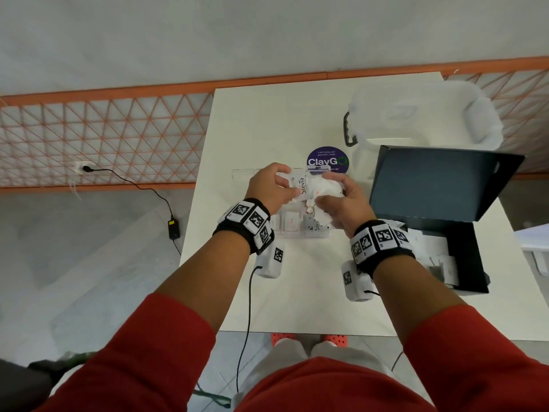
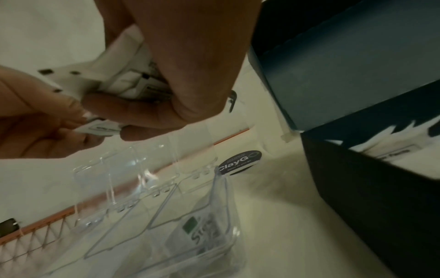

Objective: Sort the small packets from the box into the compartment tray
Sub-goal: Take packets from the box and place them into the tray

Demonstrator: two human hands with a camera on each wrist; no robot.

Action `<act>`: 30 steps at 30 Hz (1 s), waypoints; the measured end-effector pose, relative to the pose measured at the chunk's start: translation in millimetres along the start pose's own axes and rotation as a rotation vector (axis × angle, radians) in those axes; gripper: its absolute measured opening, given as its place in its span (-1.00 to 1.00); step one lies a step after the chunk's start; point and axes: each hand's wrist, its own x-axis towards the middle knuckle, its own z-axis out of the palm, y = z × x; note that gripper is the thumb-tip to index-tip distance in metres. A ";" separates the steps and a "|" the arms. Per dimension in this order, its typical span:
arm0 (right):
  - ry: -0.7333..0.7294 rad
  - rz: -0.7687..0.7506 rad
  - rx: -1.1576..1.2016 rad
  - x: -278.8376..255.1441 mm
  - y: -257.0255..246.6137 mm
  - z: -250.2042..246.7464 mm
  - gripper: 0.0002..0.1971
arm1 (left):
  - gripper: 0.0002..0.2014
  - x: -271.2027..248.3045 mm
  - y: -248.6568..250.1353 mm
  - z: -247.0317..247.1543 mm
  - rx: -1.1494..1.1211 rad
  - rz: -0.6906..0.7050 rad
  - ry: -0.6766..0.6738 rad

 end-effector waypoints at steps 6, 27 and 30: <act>0.148 -0.026 0.063 4.4 -1.2 -29.8 -0.52 | -0.73 3.7 -3.4 26.5 0.041 -0.062 0.014; 0.074 -0.043 0.113 14.1 2.1 -48.0 -0.51 | -0.80 16.1 -2.4 57.9 0.407 0.015 -0.114; 0.066 -0.063 0.120 15.2 2.1 -47.4 -0.51 | -0.80 12.8 -6.3 68.1 0.416 0.057 -0.159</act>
